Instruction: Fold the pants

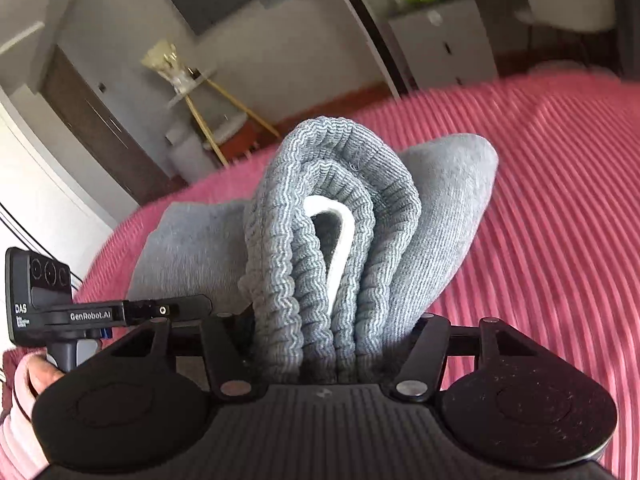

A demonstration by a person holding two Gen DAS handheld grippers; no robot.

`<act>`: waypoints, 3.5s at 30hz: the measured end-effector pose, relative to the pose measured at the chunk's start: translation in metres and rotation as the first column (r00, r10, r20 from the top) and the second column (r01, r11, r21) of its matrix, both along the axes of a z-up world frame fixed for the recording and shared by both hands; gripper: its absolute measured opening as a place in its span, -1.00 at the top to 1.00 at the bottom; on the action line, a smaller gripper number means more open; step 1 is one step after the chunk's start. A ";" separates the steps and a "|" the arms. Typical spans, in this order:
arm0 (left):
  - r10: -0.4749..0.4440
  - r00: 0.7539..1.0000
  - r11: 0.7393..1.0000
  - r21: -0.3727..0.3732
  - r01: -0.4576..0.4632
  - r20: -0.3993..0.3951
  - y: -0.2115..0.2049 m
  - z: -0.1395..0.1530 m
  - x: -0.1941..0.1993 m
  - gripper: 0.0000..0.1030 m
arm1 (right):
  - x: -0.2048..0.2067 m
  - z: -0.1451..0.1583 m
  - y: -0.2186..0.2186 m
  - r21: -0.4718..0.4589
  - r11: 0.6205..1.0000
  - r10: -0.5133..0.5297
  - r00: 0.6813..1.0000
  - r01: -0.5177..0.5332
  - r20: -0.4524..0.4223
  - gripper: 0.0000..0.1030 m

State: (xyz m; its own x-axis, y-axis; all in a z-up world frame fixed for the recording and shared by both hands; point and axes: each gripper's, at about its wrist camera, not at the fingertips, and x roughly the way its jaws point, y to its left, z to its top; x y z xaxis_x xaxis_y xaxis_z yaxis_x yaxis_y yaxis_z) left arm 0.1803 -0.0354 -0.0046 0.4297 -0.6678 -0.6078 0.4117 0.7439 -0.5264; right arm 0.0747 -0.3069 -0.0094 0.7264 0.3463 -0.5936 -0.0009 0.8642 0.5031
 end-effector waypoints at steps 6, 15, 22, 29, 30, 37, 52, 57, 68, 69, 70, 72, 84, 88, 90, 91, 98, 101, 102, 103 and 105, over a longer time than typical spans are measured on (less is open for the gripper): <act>0.084 0.996 0.995 0.054 -0.085 0.026 -0.002 0.000 0.057 0.22 | 0.081 -0.003 -0.010 0.027 0.998 -0.066 0.997 0.065 0.028 -0.14; 0.207 0.975 0.969 0.154 -0.194 -0.078 0.018 -0.053 0.093 0.02 | 0.151 -0.049 0.005 -0.054 0.993 -0.114 0.989 0.109 -0.091 -0.40; 0.315 0.945 0.931 0.163 -0.326 0.091 0.064 -0.016 0.040 -0.34 | 0.108 -0.029 -0.013 -0.295 0.917 -0.289 0.957 0.268 -0.032 -0.89; 0.228 0.974 0.937 0.273 -0.216 -0.010 0.034 -0.062 0.006 -0.56 | 0.086 -0.067 0.018 -0.361 0.919 -0.216 0.968 0.158 -0.125 -0.90; 0.244 0.969 0.937 0.269 -0.223 -0.046 0.040 -0.069 0.009 -0.56 | 0.083 -0.075 0.020 -0.381 0.910 -0.226 0.966 0.164 -0.124 -0.90; 0.346 0.936 0.889 0.294 -0.351 0.070 0.062 -0.024 -0.027 -0.57 | 0.040 -0.055 0.039 -0.324 0.876 -0.379 0.925 0.357 -0.005 -0.89; 0.442 0.896 0.768 0.499 -0.401 0.041 0.063 -0.036 -0.096 -0.73 | -0.012 -0.062 0.061 -0.397 0.859 -0.426 0.881 0.322 -0.206 -0.90; 0.352 0.935 0.746 0.592 -0.304 0.038 0.021 -0.055 -0.148 -0.83 | -0.013 -0.085 0.100 -0.448 0.867 -0.395 0.847 0.216 -0.356 -0.90; 0.253 0.962 0.662 0.707 -0.248 0.101 -0.014 -0.036 -0.183 -0.86 | -0.051 -0.091 0.137 -0.475 0.875 -0.334 0.826 0.093 -0.454 -0.90; 0.264 0.957 0.657 0.703 -0.270 0.121 -0.013 -0.026 -0.183 -0.87 | -0.053 -0.085 0.136 -0.466 0.879 -0.336 0.824 0.100 -0.457 -0.90; 0.268 0.954 0.658 0.698 -0.284 0.135 -0.011 -0.020 -0.180 -0.88 | -0.050 -0.080 0.131 -0.451 0.887 -0.327 0.827 0.102 -0.457 -0.90; 0.264 0.952 0.679 0.670 -0.299 0.158 -0.009 -0.002 -0.182 -0.88 | -0.051 -0.068 0.129 -0.441 0.892 -0.317 0.833 0.099 -0.454 -0.90; 0.306 0.952 0.698 0.674 -0.244 0.028 -0.027 0.044 -0.141 -0.89 | -0.040 0.014 0.138 -0.498 0.860 -0.310 0.891 0.113 -0.332 -0.90; 0.308 0.950 0.661 0.707 -0.252 0.051 -0.036 0.044 -0.127 -0.89 | -0.027 0.025 0.140 -0.519 0.849 -0.300 0.896 0.095 -0.327 -0.90; 0.296 0.954 0.654 0.716 -0.243 0.053 -0.036 0.036 -0.124 -0.89 | -0.023 0.025 0.139 -0.539 0.836 -0.307 0.900 0.099 -0.310 -0.90; 0.294 0.955 0.660 0.714 -0.235 0.042 -0.034 0.031 -0.123 -0.89 | -0.023 0.025 0.138 -0.544 0.834 -0.306 0.901 0.096 -0.309 -0.90; 0.306 0.952 0.684 0.696 -0.217 -0.003 -0.021 0.002 -0.114 -0.88 | -0.016 0.005 0.134 -0.522 0.847 -0.312 0.887 0.099 -0.339 -0.90; 0.300 0.954 0.690 0.685 -0.233 0.023 -0.020 0.005 -0.113 -0.89 | -0.011 -0.001 0.135 -0.529 0.843 -0.322 0.880 0.098 -0.349 -0.90; 0.291 0.956 0.693 0.682 -0.234 0.032 -0.020 0.006 -0.114 -0.89 | -0.010 -0.001 0.136 -0.532 0.841 -0.322 0.880 0.097 -0.348 -0.90; 0.287 0.957 0.694 0.682 -0.233 0.036 -0.020 0.005 -0.114 -0.89 | -0.009 -0.002 0.137 -0.535 0.839 -0.322 0.881 0.096 -0.347 -0.90; 0.286 0.958 0.693 0.683 -0.230 0.033 -0.018 0.003 -0.112 -0.89 | -0.007 -0.002 0.138 -0.540 0.836 -0.326 0.880 0.098 -0.345 -0.90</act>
